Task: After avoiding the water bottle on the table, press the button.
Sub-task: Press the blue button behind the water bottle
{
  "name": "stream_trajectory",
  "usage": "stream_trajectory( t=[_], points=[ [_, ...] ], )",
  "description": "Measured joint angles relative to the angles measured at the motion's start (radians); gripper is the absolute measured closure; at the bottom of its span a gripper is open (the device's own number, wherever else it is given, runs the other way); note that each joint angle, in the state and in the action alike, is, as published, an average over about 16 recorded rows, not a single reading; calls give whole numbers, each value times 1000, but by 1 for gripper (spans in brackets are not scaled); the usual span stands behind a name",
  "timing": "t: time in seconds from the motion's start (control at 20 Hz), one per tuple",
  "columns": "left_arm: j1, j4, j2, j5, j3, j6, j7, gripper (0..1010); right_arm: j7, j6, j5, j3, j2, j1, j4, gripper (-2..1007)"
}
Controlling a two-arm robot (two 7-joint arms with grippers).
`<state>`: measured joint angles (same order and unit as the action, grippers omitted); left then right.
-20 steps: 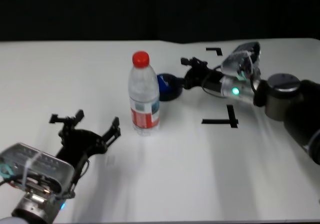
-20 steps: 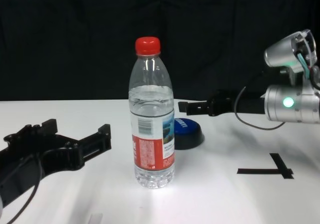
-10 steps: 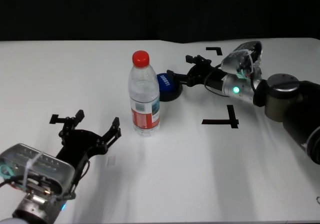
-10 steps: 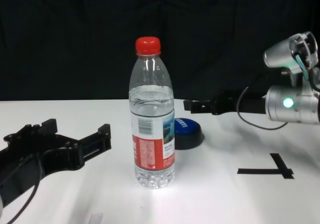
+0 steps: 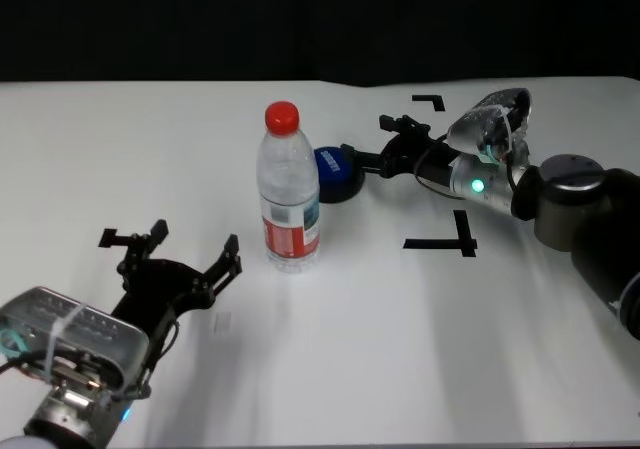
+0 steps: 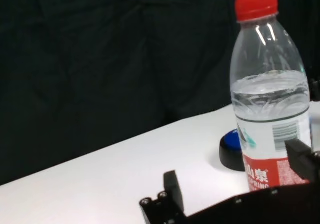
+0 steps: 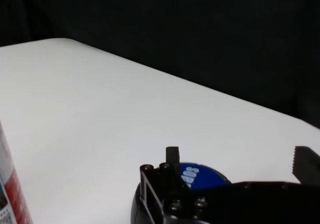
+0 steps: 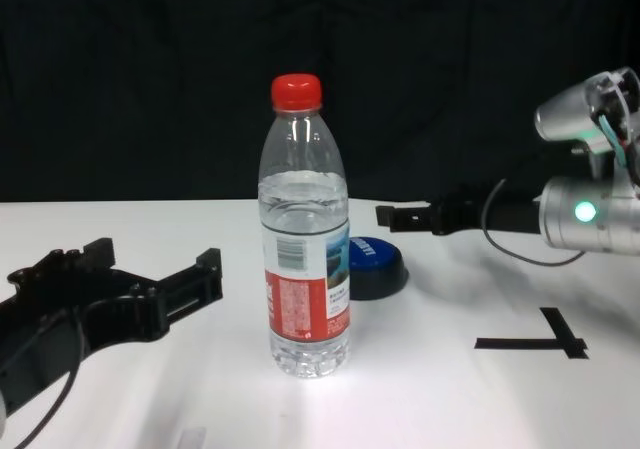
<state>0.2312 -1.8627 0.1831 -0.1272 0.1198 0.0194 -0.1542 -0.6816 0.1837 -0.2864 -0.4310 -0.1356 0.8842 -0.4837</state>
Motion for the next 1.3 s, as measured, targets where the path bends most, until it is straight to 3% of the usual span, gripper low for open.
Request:
stream_trajectory(
  t=[0.35,0.85,1.3],
  points=[
    [0,0,0,0,0,0,0,7,8,4,19,17,9,-5,10,2],
    [0,0,0,0,0,0,0,7,12,51,48,38,49,37,109,2],
    [0,0,0,0,0,0,0,7,36,83,79,54,77,68,178,2]
  ],
)
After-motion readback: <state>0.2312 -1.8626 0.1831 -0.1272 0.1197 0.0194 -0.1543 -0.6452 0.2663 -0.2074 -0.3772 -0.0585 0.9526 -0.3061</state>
